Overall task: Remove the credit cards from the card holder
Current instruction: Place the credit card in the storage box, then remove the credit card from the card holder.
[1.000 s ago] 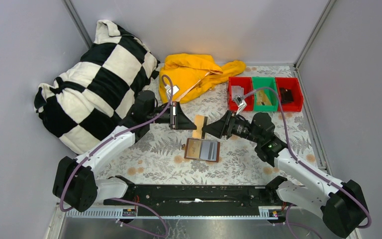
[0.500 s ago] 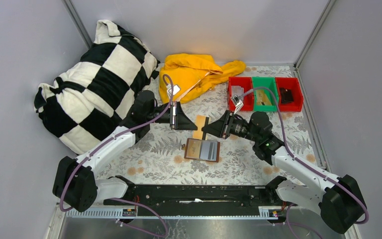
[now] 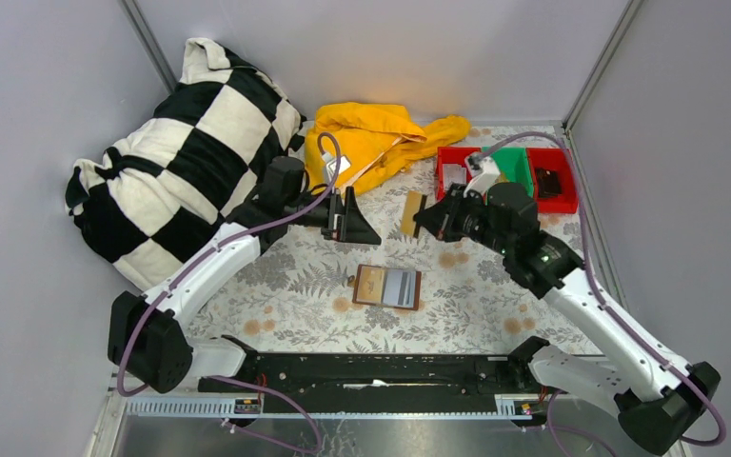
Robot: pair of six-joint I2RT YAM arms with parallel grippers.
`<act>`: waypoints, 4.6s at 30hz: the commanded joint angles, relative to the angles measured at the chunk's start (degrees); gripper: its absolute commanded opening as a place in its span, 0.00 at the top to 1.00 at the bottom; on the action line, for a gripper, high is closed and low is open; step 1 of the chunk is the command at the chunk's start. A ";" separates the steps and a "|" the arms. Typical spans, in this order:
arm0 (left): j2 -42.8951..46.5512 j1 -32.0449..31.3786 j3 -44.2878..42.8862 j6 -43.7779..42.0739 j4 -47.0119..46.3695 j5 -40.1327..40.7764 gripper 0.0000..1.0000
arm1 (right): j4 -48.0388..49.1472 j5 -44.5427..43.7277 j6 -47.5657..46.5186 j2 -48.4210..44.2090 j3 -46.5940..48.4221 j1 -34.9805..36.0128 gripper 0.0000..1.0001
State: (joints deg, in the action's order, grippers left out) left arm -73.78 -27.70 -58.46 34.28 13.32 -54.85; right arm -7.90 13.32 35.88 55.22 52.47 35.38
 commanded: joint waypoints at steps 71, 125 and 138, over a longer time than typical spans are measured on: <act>10.77 -2.62 12.87 0.89 7.42 19.72 0.09 | -16.94 -6.23 -20.27 27.32 19.50 -24.53 0.49; -12.45 -5.74 19.71 10.86 -15.13 25.02 0.18 | 31.02 12.32 15.19 24.67 -29.76 -3.80 0.53; -5.55 -9.39 13.83 10.72 -11.17 25.64 0.16 | 28.82 11.48 14.22 23.00 -28.80 -3.74 0.54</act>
State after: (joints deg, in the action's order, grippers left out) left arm -79.64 -35.11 -41.21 45.41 3.09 -29.91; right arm 20.93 24.97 50.74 79.61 22.94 31.05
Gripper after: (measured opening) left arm 0.835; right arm 0.466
